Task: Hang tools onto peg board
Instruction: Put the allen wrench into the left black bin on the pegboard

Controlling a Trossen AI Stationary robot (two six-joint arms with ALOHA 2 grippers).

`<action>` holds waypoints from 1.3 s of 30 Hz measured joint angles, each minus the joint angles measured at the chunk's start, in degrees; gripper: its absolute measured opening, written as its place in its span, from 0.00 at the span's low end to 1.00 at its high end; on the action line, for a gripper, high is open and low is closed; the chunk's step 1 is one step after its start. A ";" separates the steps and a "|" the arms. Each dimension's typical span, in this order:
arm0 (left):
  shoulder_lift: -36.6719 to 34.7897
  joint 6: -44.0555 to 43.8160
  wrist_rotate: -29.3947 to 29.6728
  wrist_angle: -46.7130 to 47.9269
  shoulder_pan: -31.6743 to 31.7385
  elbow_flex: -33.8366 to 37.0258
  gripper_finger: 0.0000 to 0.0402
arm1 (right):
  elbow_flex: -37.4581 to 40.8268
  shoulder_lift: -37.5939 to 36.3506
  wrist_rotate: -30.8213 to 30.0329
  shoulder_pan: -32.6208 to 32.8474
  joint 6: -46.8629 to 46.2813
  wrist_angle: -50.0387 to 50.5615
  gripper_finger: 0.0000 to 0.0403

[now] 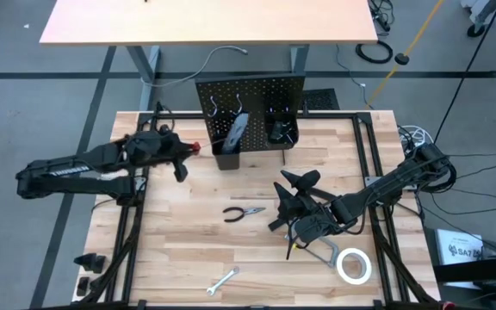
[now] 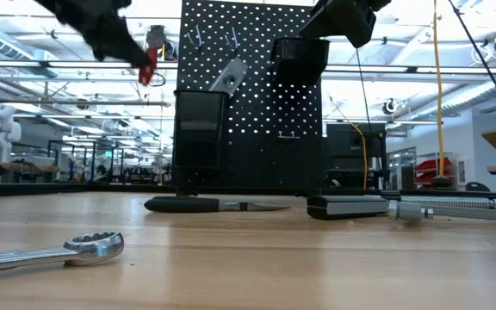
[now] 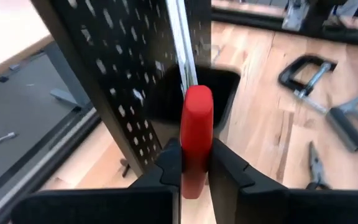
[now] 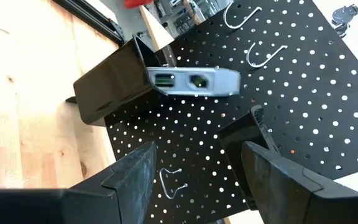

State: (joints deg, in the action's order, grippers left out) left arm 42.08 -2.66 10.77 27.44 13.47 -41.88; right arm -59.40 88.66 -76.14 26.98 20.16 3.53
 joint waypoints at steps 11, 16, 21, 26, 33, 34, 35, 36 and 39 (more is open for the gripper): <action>12.52 -4.04 2.77 29.81 0.04 -27.67 0.10 | 0.00 0.00 0.02 -0.97 -0.04 -0.82 0.57; 21.53 -1.58 0.58 40.10 -0.02 -41.10 0.10 | 0.00 -0.02 3.05 -1.09 0.00 -2.08 0.57; 31.72 0.30 -1.20 54.10 0.00 -52.82 0.10 | 0.00 -0.02 4.43 -1.20 0.02 -2.05 0.57; 39.65 3.15 -3.19 58.49 -0.19 -59.49 0.10 | 0.00 -0.02 4.46 -1.25 0.33 -2.03 0.57; 47.42 6.16 -1.48 62.41 -0.50 -65.26 0.10 | 0.00 -0.01 4.46 -1.27 0.42 -1.92 0.57; 48.34 6.33 -0.67 62.70 -0.50 -65.68 0.10 | 0.00 -0.02 4.46 -1.27 0.38 -1.92 0.57; 49.01 6.68 -0.11 62.51 -0.48 -65.91 0.10 | 0.00 -0.02 4.46 -1.27 0.33 -1.92 0.57; 49.49 7.40 -0.04 62.51 -0.48 -66.05 0.10 | 0.00 -0.02 4.46 -1.27 0.33 -1.90 0.57; 50.89 9.36 0.03 62.56 -0.50 -66.85 0.10 | 0.00 -0.02 4.46 -1.28 0.39 -1.86 0.57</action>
State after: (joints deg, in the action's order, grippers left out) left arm 92.97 6.70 10.80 90.00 12.97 -108.73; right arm -59.40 88.64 -71.68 25.70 20.56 1.67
